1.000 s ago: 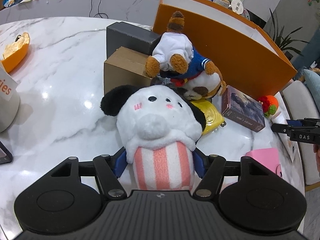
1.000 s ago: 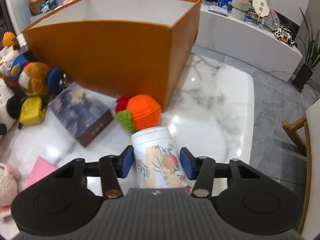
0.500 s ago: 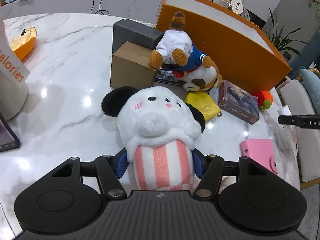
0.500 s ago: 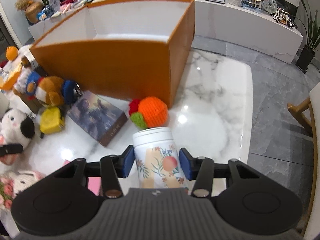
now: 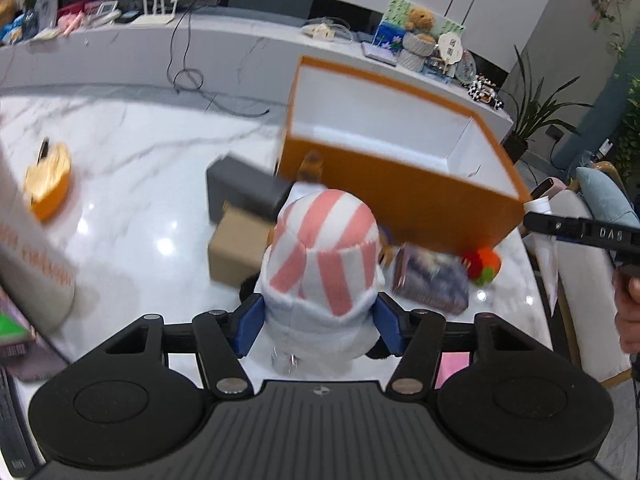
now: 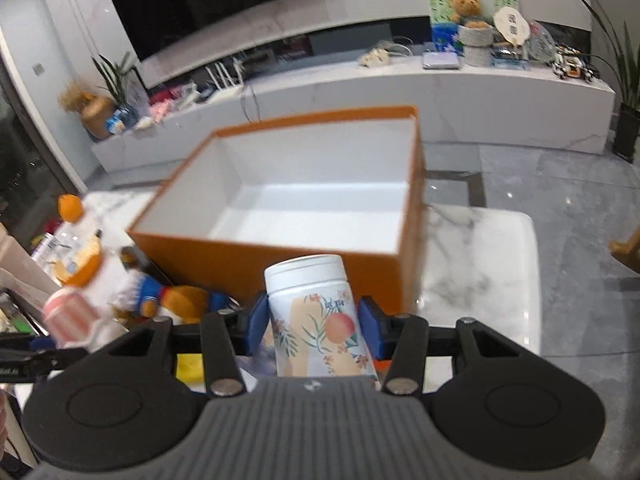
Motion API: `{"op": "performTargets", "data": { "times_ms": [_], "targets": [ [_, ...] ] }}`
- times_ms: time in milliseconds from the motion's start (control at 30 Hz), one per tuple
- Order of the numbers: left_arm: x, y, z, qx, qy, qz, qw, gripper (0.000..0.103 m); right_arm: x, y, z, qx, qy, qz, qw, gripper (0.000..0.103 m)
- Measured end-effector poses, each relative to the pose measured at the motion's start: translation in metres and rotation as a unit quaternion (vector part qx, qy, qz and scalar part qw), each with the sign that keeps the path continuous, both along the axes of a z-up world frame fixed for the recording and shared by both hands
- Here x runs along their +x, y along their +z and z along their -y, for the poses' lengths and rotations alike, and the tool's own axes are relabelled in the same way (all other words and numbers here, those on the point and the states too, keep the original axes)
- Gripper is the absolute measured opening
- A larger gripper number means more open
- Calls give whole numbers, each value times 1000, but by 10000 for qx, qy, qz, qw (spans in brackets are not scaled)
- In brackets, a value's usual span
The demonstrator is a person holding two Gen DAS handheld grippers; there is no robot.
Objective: Organize objects
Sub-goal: 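Lift both held items and carry them over the orange box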
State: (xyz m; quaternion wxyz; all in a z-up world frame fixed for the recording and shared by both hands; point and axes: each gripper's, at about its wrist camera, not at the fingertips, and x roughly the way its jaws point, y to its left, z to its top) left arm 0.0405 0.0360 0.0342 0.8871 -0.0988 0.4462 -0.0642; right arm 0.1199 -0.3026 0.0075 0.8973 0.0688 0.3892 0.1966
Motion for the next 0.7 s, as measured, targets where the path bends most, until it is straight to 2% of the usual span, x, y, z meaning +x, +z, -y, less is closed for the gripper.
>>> {"op": "performTargets", "data": {
  "times_ms": [67, 167, 433, 600, 700],
  "targets": [
    [9, 4, 3, 125, -37, -37, 9999, 69, -1, 4, -4, 56, -21, 85, 9999, 51],
    [15, 3, 2, 75, -5, -33, 10000, 67, -3, 7, -3, 154, -12, 140, 9998, 51],
    [5, 3, 2, 26, 14, 46, 10000, 66, -6, 16, -5, 253, 63, 207, 9994, 51],
    [4, -19, 9, 339, -78, -6, 9994, 66, -8, 17, -8, 260, 127, 219, 9993, 51],
    [-2, -24, 9, 266, -64, -57, 9996, 64, -8, 16, -7, 232, 135, 207, 9994, 51]
  ]
}}
